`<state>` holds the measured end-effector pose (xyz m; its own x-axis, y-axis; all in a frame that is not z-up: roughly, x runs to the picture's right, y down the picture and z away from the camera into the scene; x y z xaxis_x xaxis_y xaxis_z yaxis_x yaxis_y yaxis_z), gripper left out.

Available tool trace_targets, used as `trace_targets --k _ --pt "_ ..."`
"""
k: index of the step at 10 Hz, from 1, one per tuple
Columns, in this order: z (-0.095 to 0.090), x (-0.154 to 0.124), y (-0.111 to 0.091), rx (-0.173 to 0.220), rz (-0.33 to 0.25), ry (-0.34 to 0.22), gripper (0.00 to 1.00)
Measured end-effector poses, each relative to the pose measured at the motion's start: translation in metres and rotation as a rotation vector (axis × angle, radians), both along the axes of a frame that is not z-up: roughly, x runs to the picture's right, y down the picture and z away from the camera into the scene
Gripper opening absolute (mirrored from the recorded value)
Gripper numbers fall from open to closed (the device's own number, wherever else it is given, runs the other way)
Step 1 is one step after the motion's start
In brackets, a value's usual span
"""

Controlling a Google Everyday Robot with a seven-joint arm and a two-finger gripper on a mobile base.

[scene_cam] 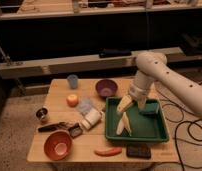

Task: Place apple in tray

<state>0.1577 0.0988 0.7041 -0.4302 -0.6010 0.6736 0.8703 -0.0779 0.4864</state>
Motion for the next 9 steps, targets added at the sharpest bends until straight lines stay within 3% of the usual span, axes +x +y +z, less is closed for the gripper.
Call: trace_targets --k 1,5,6,7,9 --pt "0.0 0.001 -0.003 0.012 0.006 0.003 0.8" --pt "-0.015 -0.004 -0.046 0.269 0.06 -0.022 0.8" --pt "-0.021 -0.015 -0.069 0.393 0.063 -0.071 0.8" --pt "-0.024 -0.027 -0.087 0.481 0.063 -0.133 0.8" --pt "-0.029 -0.05 -0.112 0.586 0.061 -0.225 0.8"
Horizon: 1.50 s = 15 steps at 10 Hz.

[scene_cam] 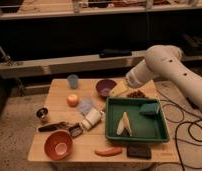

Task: Place apple in tray

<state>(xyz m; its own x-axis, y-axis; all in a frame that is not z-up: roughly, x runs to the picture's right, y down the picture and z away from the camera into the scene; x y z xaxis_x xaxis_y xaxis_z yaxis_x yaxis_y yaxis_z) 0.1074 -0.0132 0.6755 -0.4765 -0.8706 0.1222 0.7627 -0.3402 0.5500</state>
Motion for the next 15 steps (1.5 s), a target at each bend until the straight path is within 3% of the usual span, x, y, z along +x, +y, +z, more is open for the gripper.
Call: trace_targets --k 5,6,8,12,15 --pt "0.0 -0.003 -0.001 0.008 -0.002 -0.008 0.8" --pt "-0.002 -0.004 -0.004 0.021 -0.006 -0.017 0.8" --pt "-0.009 -0.022 -0.021 0.101 -0.042 -0.072 0.8" --pt "0.003 -0.106 -0.037 0.245 -0.126 -0.217 0.8" --pt "0.039 -0.185 -0.032 0.319 -0.214 -0.299 0.8"
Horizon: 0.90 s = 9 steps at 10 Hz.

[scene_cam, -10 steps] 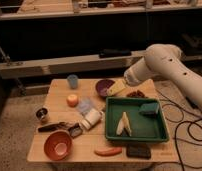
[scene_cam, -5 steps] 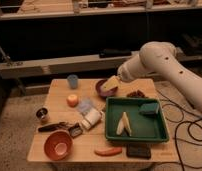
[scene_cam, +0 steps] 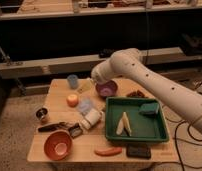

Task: Place apple in tray

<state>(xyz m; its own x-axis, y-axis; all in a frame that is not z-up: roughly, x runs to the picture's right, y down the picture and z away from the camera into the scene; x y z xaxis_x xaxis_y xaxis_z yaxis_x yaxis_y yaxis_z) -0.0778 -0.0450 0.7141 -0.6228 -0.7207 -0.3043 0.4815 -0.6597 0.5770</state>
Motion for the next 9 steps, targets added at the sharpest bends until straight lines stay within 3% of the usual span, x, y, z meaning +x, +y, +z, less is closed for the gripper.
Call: trace_targets --k 1,2,4,6,7,9 --pt "0.015 -0.016 0.005 0.012 -0.029 -0.004 0.8" --pt "0.043 -0.033 0.015 0.026 -0.076 0.006 0.8" --pt "0.085 -0.044 0.027 0.0 -0.126 0.052 0.8" --pt "0.138 -0.053 0.037 -0.1 -0.182 0.151 0.8" --pt "0.154 -0.055 0.04 -0.135 -0.19 0.175 0.8" --pt "0.166 -0.06 0.045 -0.178 -0.204 0.195 0.8"
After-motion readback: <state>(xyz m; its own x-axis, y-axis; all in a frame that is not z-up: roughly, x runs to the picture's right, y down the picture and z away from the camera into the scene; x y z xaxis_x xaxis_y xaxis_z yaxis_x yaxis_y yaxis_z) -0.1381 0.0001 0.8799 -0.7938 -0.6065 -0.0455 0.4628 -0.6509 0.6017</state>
